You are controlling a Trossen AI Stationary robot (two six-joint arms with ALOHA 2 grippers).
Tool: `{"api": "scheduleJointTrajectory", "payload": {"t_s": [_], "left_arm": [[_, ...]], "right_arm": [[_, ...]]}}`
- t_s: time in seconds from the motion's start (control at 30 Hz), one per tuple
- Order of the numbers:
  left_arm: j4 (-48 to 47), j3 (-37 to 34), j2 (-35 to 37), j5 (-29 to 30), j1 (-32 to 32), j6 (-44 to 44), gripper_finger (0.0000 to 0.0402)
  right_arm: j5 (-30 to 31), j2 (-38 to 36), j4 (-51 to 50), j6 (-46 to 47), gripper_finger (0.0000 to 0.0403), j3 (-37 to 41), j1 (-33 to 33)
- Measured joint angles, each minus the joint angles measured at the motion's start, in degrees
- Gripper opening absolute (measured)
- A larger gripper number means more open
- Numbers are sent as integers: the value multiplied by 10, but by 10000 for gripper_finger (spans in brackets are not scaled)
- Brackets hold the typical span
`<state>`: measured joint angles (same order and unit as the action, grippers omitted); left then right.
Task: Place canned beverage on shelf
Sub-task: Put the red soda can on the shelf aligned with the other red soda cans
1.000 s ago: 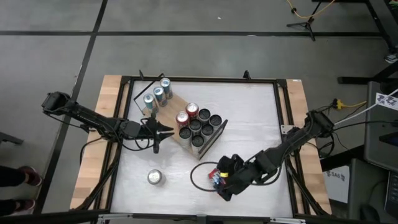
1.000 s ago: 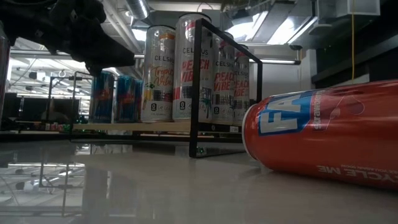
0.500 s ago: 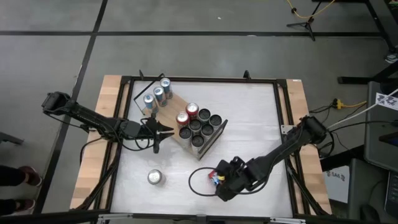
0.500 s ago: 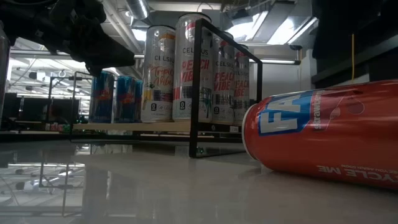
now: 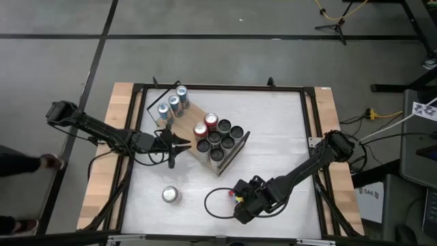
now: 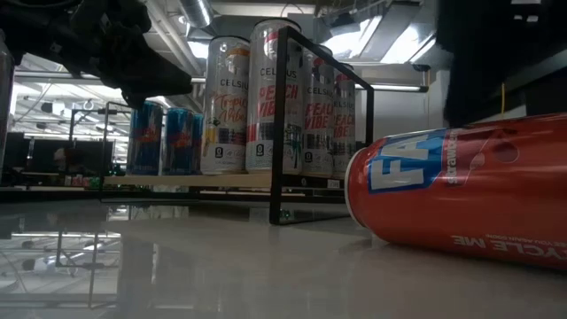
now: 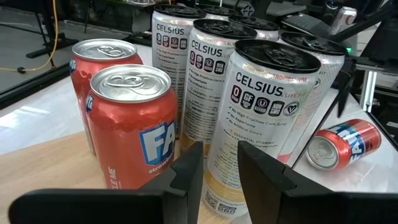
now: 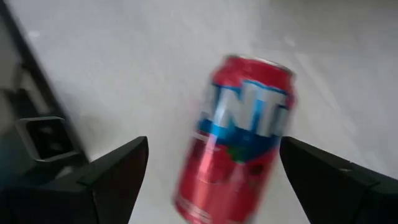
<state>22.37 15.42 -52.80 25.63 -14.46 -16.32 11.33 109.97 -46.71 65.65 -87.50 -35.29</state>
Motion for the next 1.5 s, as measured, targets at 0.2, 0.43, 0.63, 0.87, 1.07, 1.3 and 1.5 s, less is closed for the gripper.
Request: {"api": "scheduleJointTrajectory", "payload": {"t_s": [0.2,0.43,0.63,0.87,1.07,1.3,1.5], "left_arm": [[0,0,0,0,0,0,93],[0,0,0,0,0,0,93],[-2,0,0,0,0,0,93],[0,0,0,0,0,0,93],[0,0,0,0,0,0,93],[1,0,0,0,0,0,93],[4,0,0,0,0,0,93]], "right_arm": [[0,0,46,-3,358,6,0],[1,17,44,2,358,7,0],[11,33,46,3,358,6,0],[21,47,29,9,358,8,1],[11,66,34,16,358,7,0],[-30,104,31,16,358,7,0],[-33,108,31,16,329,7,0]]}}
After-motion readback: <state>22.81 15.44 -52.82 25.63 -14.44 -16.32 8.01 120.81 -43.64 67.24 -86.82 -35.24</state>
